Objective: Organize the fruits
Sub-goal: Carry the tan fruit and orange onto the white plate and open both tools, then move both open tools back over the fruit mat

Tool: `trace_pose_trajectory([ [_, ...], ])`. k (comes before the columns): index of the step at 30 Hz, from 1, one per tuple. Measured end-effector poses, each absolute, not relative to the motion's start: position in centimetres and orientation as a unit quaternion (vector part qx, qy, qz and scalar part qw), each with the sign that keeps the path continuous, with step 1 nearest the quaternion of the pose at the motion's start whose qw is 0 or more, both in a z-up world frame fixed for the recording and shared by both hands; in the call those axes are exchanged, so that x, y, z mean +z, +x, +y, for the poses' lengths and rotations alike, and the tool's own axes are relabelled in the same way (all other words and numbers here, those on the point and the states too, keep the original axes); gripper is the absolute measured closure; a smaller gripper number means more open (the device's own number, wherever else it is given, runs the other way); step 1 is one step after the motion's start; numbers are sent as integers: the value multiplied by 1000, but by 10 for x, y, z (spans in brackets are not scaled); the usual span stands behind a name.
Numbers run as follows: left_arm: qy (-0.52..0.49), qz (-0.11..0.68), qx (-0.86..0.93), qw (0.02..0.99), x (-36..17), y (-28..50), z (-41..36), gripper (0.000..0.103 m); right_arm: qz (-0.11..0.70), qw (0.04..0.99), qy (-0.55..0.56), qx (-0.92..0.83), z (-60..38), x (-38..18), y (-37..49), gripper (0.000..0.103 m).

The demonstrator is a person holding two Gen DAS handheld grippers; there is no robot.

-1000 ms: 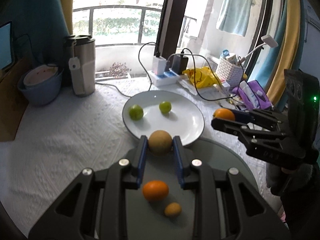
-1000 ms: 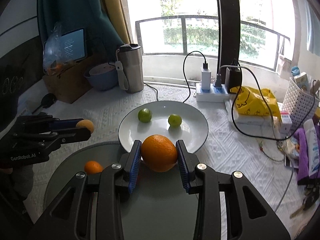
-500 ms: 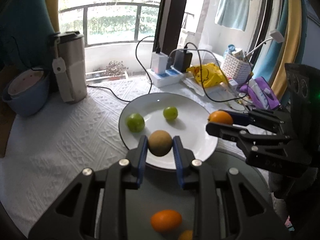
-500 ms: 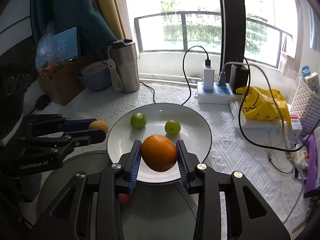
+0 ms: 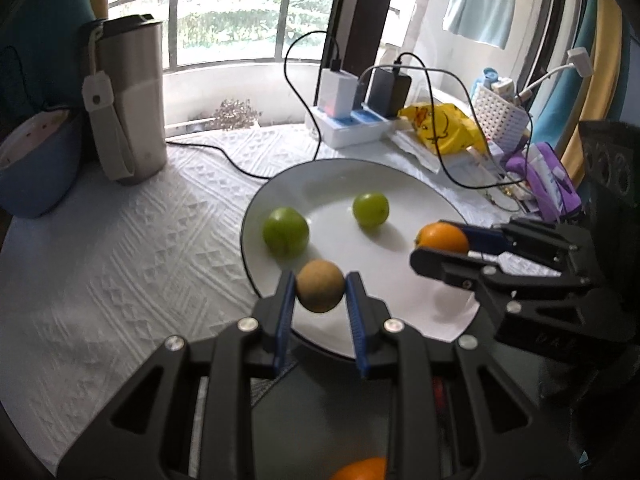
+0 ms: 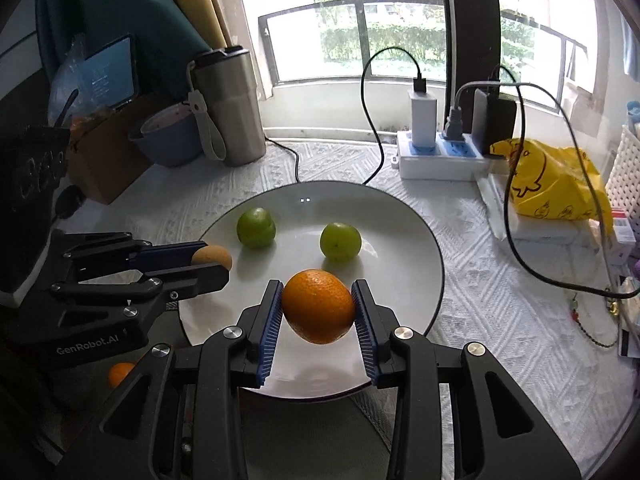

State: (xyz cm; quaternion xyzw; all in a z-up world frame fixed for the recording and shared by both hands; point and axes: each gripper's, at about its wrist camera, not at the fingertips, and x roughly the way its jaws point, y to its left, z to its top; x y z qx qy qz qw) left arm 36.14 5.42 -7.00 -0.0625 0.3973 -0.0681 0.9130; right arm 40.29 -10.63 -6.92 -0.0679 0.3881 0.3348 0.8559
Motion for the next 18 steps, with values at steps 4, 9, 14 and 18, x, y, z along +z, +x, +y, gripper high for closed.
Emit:
trace_pose_trajectory([
  [4,-68,399,-66,912,-70,363,55,75,396,855,-67,330,-106,-75,404,66],
  [9,-77,395,-61,914,-65,361,56,75,388,860,-64,325,-107,-67,402,66],
  [14,-82,382,-58,919,-53,350,57,67,379,867,-62,317,-111,-56,395,66],
  [18,-91,370,-58,923,-43,336,57,58,369,872,-59,317,-115,-43,382,65],
])
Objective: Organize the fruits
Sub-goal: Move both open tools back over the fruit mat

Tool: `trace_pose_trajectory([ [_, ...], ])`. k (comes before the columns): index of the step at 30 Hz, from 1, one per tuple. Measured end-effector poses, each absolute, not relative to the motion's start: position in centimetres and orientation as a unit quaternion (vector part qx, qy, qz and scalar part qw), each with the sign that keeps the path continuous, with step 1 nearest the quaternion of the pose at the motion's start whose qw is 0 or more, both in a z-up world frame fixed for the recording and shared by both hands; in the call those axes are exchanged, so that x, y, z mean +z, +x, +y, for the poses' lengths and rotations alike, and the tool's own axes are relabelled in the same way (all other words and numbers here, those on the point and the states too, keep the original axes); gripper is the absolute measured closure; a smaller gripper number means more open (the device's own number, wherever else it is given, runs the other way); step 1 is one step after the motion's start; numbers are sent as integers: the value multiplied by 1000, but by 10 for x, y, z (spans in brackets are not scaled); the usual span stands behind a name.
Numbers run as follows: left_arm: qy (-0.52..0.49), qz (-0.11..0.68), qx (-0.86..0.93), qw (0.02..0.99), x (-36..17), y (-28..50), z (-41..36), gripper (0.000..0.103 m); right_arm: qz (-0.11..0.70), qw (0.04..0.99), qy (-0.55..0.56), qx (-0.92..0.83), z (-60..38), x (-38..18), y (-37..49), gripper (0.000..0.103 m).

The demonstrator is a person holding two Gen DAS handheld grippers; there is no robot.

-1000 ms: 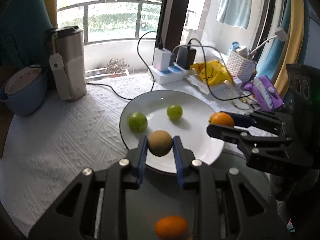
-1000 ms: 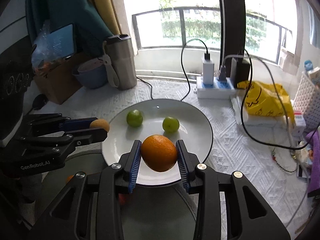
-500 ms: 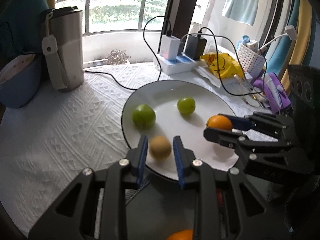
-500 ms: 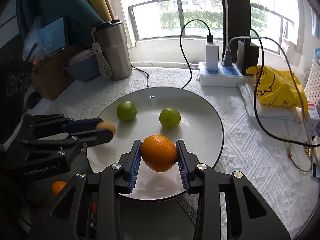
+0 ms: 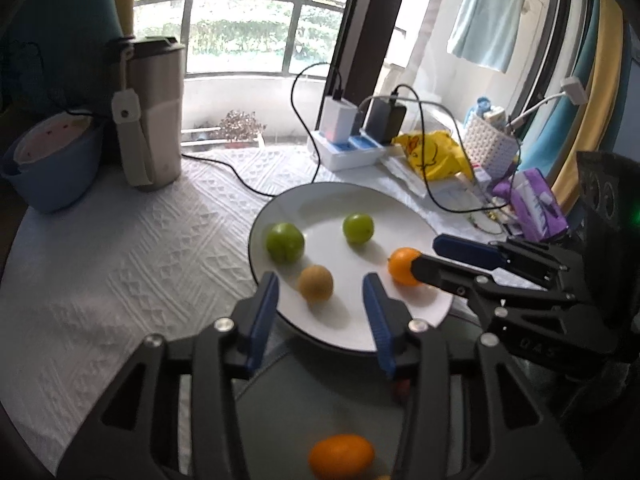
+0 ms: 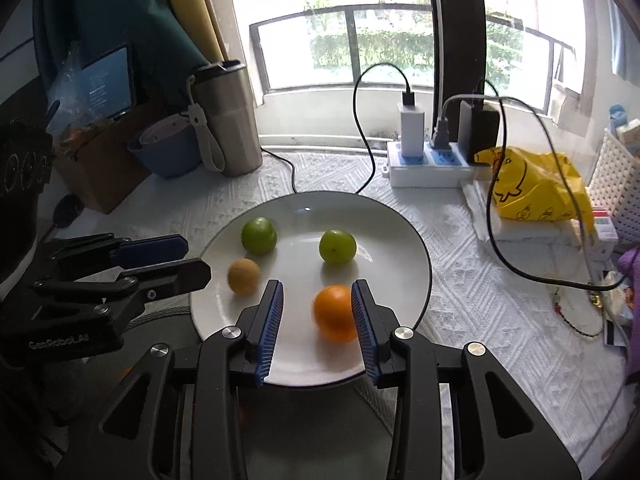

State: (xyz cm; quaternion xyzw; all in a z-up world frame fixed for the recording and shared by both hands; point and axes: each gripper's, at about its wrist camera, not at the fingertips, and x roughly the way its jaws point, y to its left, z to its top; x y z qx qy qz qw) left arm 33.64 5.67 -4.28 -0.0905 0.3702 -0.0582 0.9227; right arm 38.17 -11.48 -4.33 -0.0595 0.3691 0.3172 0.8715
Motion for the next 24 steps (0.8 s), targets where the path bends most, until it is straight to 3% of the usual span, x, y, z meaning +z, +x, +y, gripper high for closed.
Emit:
trace_pose_trajectory([
  [24,-98,334,-54,936,-16,229,51,57,335,884,-52,322,-135,-6,288,65],
])
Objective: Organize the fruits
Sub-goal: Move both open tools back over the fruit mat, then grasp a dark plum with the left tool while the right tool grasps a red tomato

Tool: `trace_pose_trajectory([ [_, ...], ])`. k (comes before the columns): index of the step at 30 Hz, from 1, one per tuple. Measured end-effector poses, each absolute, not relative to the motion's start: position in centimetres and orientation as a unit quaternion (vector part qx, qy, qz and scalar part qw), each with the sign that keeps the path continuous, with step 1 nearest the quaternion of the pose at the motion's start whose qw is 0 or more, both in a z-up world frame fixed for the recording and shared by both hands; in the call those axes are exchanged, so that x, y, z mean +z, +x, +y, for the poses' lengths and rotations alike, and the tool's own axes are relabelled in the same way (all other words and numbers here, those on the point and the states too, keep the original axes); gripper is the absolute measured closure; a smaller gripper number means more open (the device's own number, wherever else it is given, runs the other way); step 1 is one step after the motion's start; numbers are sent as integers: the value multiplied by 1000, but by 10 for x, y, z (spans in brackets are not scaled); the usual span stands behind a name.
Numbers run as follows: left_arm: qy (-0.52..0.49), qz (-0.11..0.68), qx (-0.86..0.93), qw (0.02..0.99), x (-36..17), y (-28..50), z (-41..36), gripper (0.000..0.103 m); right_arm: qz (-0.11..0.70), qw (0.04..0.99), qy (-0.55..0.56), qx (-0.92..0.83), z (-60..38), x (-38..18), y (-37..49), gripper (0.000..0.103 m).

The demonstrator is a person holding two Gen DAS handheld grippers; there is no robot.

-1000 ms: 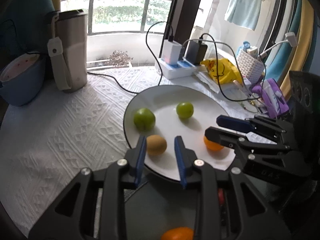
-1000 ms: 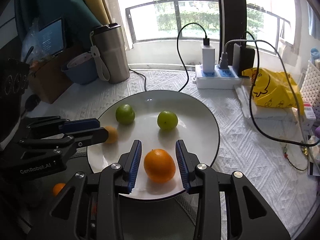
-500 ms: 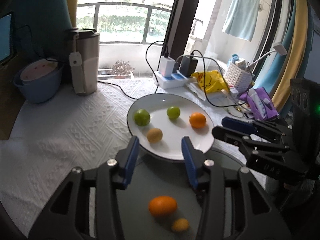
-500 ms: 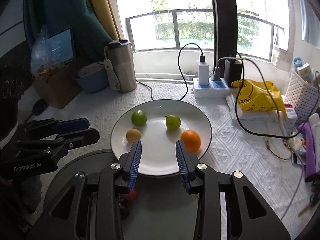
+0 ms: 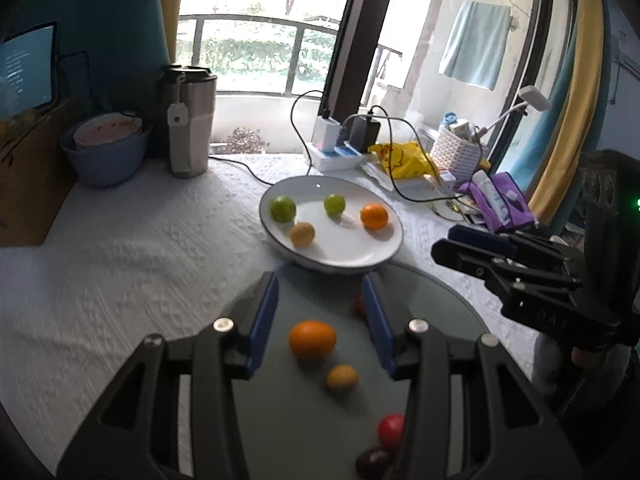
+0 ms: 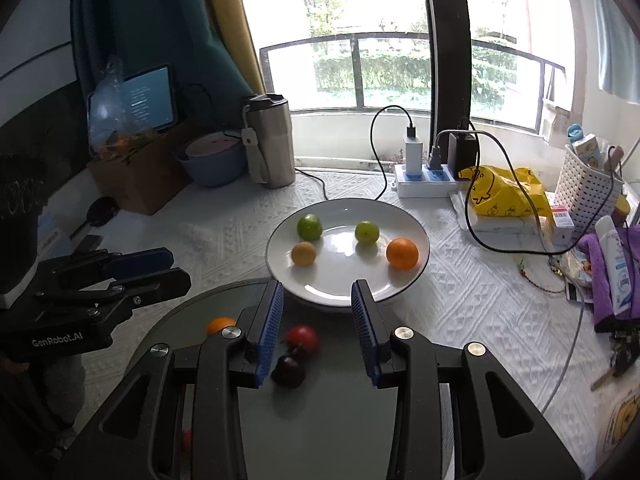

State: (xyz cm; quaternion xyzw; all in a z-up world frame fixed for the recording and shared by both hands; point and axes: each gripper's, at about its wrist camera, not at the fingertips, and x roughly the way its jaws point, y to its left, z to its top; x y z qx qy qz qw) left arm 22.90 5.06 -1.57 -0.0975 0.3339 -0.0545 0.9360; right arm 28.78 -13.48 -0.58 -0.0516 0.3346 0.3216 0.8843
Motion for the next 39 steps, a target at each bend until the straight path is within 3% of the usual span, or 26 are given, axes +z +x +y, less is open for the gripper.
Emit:
trace_pose_trajectory([
  [18,-116,349,-56,928,-46,162,46,57,371,864,-64,334,-133,-35,222,65],
  [39,-136,358,-36,923,-73,132,60,57,407,838,-83,354,-101,-64,201,65],
])
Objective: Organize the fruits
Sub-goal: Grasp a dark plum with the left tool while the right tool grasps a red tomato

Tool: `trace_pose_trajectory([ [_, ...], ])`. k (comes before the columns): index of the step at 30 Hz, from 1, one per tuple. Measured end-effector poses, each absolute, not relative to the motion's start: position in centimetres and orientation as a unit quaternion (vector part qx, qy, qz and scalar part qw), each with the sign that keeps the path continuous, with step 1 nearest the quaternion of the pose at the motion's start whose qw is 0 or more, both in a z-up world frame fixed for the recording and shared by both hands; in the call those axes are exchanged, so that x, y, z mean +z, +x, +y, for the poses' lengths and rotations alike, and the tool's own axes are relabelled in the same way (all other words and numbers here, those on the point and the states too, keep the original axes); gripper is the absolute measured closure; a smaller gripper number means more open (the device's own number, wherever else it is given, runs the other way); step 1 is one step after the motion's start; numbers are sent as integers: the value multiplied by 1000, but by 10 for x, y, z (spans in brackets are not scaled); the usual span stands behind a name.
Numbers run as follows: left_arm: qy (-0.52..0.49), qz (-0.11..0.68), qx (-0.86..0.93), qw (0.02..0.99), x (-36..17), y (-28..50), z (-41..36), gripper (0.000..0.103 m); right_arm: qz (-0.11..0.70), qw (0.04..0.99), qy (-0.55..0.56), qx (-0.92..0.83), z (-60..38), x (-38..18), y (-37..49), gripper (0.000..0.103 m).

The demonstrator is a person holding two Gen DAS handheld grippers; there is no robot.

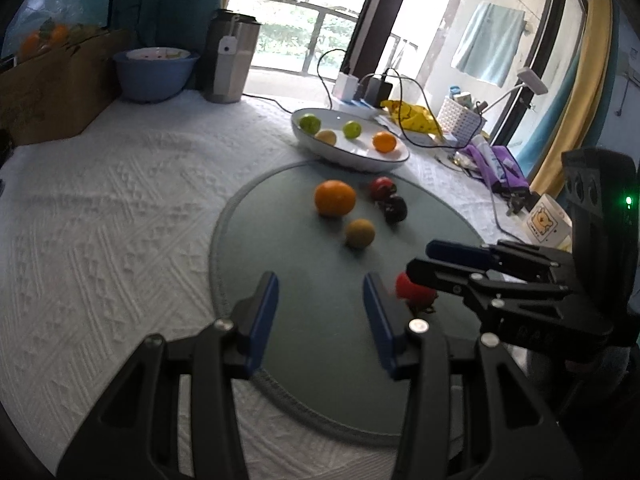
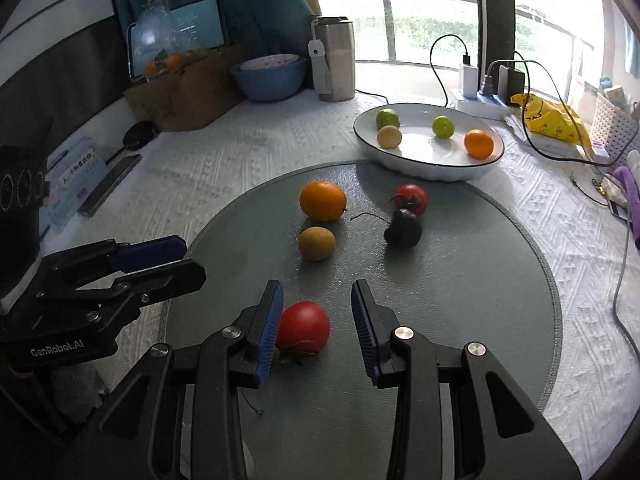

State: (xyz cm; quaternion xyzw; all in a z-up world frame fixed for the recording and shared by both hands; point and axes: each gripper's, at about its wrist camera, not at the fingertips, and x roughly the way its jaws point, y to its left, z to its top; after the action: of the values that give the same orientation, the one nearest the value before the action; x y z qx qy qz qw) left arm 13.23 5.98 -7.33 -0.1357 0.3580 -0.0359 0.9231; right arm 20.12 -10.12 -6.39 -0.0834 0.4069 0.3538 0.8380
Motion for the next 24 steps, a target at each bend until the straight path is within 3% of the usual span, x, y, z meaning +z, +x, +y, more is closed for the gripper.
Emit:
trace_pose_trajectory([
  [16,-96,361,-38,927,-70,131,34,57,427,826,-59,363,-109,-74,201,66],
  [18,-97,364,-45,925,-70,132,30,57,429,823,-53,368,-110,-74,201,72],
  [24,-89,375,-56,921,-70,137,16,57,417,828,-48,371,-117,-70,200,72],
])
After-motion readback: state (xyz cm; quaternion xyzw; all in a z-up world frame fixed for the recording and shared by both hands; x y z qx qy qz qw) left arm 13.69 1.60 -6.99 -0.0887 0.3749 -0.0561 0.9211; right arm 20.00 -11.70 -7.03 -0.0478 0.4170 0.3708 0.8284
